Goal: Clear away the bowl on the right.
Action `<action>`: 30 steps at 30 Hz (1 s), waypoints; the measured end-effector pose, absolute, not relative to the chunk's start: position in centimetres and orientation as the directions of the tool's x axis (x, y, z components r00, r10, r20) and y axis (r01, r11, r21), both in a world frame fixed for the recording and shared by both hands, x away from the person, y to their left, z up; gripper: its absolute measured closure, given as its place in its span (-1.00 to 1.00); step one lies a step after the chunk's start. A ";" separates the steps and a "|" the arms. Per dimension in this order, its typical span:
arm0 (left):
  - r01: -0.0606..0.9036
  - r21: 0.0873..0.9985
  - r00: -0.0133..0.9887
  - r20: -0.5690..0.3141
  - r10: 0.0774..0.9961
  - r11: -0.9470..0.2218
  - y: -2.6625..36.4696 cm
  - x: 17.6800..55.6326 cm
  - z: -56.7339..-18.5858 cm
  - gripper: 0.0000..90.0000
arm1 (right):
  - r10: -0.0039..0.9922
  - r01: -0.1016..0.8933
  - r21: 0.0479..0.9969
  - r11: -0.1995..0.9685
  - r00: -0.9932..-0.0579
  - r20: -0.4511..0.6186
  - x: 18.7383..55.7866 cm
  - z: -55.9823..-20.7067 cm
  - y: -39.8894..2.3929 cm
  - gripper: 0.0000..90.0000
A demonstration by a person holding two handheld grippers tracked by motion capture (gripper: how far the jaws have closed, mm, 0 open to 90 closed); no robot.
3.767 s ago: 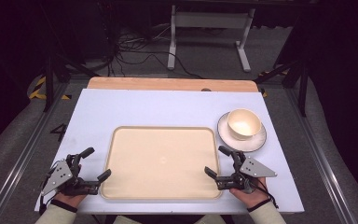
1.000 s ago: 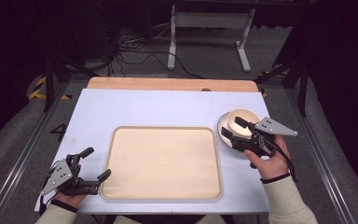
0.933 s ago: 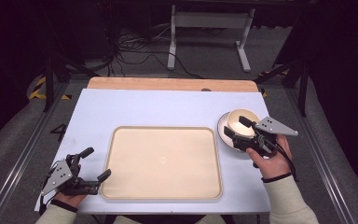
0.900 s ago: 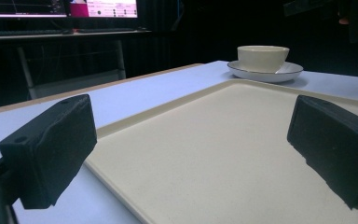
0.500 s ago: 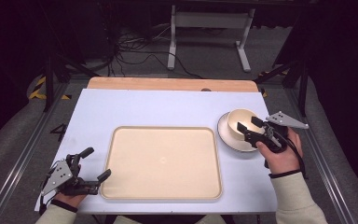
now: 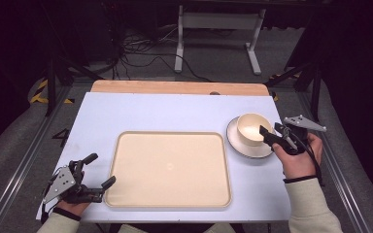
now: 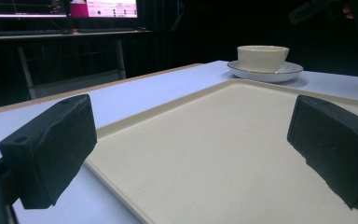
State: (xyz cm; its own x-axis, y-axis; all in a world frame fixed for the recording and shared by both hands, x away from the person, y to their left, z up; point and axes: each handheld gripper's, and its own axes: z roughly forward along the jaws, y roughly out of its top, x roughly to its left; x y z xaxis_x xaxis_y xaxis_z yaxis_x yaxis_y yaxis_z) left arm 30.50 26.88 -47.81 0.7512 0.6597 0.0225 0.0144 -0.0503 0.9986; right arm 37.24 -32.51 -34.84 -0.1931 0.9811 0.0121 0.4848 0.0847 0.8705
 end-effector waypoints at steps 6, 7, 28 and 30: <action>0.014 0.999 0.751 0.023 0.660 -0.051 26.9 30.5 -47.8 -0.96 | 0.991 0.509 0.858 0.063 -0.137 0.008 37.6 -34.8 -33.2 -0.08; 0.015 0.998 0.752 0.023 0.659 -0.053 26.9 30.5 -47.8 -0.96 | 0.991 0.516 0.855 0.064 -0.132 0.006 37.8 -34.8 -33.3 -0.08; 0.011 0.998 0.751 0.028 0.659 -0.055 26.9 30.4 -47.8 -0.99 | 0.997 0.697 0.717 0.021 -0.065 0.035 42.9 -33.7 -34.7 -0.08; 0.011 0.998 0.752 0.028 0.659 -0.054 27.0 30.4 -47.8 -0.99 | 0.997 0.702 0.712 0.017 -0.063 0.038 43.1 -33.6 -34.7 -0.08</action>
State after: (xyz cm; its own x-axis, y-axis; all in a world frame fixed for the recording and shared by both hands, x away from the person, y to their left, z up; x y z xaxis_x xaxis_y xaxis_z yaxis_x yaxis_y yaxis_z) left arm 30.44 26.95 -47.81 0.7518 0.6589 0.0276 0.0110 -0.0544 0.9985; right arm 43.06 -34.65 -33.65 -0.0632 0.9973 0.0380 0.7022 0.0174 0.7118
